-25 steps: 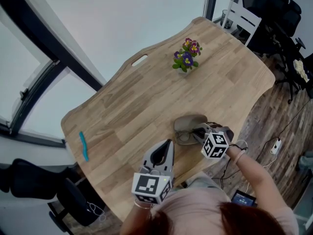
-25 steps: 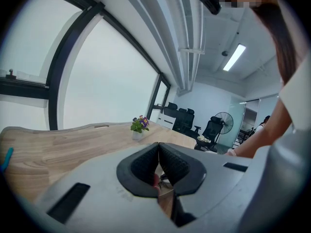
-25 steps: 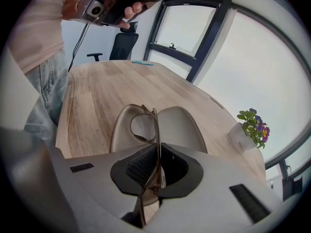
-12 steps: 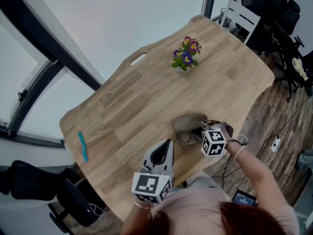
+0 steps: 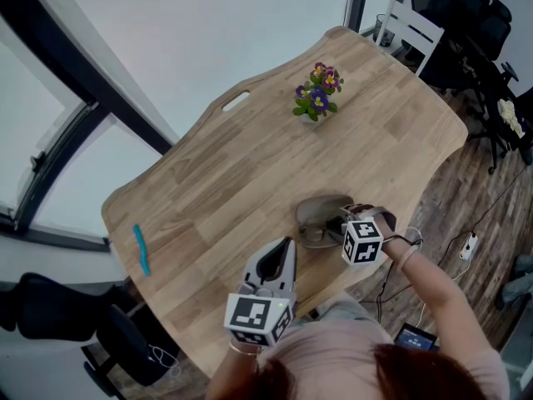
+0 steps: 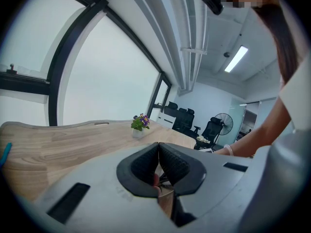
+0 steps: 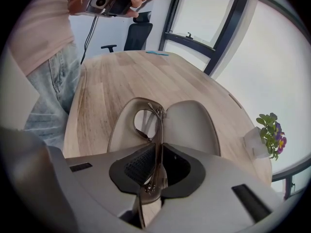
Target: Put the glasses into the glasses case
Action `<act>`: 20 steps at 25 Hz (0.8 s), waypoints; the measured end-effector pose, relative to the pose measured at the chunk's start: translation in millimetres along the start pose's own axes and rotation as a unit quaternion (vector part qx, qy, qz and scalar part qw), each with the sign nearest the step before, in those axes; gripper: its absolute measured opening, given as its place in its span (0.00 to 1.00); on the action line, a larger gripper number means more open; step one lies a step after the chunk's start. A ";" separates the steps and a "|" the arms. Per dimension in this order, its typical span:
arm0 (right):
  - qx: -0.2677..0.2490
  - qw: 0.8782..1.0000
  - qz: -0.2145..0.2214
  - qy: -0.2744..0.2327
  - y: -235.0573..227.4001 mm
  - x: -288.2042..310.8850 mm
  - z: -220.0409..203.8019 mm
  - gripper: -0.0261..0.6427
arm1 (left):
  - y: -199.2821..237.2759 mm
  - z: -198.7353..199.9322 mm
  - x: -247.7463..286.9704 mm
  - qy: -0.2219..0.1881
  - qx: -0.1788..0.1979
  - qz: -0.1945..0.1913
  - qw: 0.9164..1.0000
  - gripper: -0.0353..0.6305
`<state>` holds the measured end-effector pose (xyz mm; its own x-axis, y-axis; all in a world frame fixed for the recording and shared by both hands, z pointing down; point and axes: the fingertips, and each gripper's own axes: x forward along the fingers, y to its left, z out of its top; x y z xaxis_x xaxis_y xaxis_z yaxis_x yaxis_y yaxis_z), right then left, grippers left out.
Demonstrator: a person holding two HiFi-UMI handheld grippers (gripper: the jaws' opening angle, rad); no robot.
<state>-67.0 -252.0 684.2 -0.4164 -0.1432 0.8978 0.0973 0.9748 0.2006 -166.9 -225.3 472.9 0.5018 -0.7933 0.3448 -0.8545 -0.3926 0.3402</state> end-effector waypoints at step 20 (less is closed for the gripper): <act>0.087 0.992 -0.058 -0.070 -21.6 -43.6 17.9 0.13 | 4.9 8.2 3.0 -0.011 0.004 0.026 1.000 0.06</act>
<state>-67.1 -263.7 633.7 -0.5382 -0.2431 0.8070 -0.1119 0.9696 0.2175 -170.7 -233.5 468.4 0.4539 -0.8223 0.3433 -0.8803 -0.3540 0.3160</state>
